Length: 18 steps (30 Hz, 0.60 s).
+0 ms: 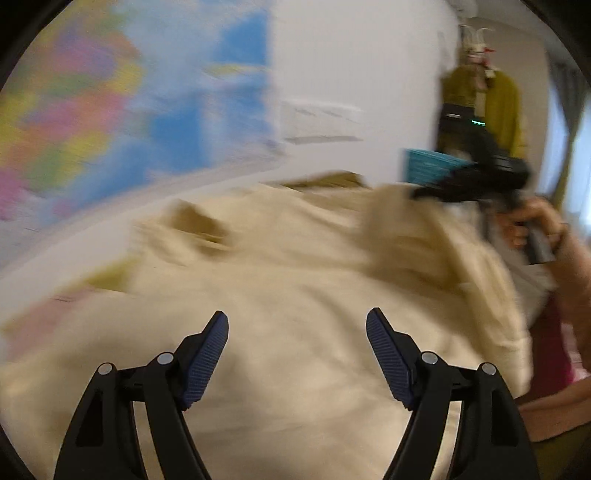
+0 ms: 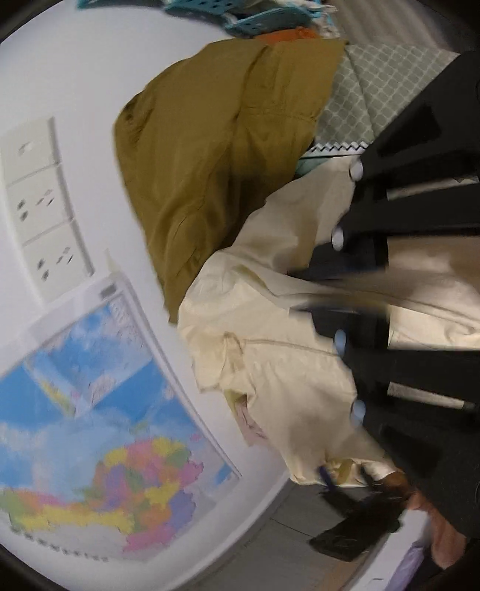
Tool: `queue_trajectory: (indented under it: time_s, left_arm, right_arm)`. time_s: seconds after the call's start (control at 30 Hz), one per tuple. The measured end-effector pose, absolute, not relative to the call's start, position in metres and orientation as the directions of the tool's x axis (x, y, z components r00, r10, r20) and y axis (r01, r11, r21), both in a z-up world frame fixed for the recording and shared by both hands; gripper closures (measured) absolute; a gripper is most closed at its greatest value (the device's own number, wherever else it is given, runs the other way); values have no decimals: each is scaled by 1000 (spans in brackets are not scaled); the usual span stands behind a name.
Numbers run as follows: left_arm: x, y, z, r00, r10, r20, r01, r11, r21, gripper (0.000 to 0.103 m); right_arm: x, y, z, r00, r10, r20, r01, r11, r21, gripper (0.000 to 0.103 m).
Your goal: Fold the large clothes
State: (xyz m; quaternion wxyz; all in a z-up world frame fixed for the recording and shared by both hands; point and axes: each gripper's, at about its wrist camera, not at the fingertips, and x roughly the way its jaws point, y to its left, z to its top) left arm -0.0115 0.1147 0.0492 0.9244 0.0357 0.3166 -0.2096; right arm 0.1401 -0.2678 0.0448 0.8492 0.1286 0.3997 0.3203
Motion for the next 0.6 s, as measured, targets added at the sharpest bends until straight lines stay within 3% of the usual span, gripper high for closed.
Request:
queue_trajectory:
  time_s: [0.07,0.23,0.33,0.5,0.53,0.57,0.6]
  left_arm:
    - [-2,87,30,620,-455,-639,483,864,-146,28]
    - [-7,33,11,462,-608,-646,613,745,-264,29]
    - [-5,-5,3,286,-742,-607,679,603,-418,27]
    - [0,-60,-18,167,-759,-630,710,536,-457,26]
    - [1,-68,-23,173,-747,-642,706,549,-448,46]
    - [2,-71,-25,164,-743,-649,704,549,-450,87]
    - [3,-74,-28,154,-734,-661,696,556,-455,96]
  right_arm:
    - [130,-270,40,488,635,-600,-445,771,455,43]
    - [99,-286,35,528,587,-614,-458,806,376,37]
    - [82,-291,33,538,559,-631,-460,822,336,33]
    - [79,-293,28,525,581,-622,-461,808,366,33]
    - [80,-291,28,523,584,-621,-464,806,367,33]
    - [80,-289,28,516,591,-620,-471,801,370,33]
    - [80,-286,29,507,599,-620,-484,793,370,33]
